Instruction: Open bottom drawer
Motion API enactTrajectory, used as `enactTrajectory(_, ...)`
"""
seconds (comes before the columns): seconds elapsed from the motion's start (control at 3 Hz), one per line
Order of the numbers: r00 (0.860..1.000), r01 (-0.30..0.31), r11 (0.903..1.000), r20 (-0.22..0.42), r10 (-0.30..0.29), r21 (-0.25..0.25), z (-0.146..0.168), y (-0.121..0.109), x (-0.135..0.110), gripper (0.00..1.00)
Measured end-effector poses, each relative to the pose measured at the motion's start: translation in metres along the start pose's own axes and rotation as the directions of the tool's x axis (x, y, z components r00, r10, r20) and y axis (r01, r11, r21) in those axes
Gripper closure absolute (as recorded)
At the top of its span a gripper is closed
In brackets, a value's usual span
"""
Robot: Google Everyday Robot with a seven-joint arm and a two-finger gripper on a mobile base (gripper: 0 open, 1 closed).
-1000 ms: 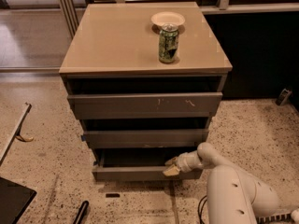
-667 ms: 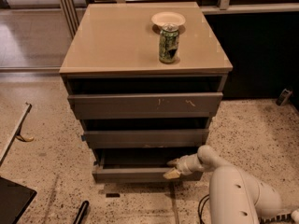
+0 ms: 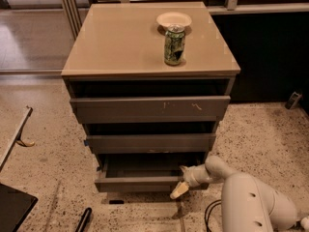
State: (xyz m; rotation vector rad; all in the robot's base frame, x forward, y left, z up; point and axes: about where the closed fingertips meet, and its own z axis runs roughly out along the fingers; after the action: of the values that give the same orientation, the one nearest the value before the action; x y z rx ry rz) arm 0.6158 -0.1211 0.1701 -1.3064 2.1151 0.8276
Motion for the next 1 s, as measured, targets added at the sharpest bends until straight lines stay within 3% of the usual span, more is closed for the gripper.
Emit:
enactTrajectory(0.33,1.000,-0.006,0.9998,-0.018,0.006,-0.019,0.001,0.015,0.012,0.00)
enactTrajectory(0.67,1.000,-0.006,0.9998,-0.018,0.006,-0.019,-0.002,0.016,0.009,0.19)
enactTrajectory(1.0,0.999,0.010,0.9982,-0.043,-0.012,-0.060,-0.005,0.041,0.024,0.42)
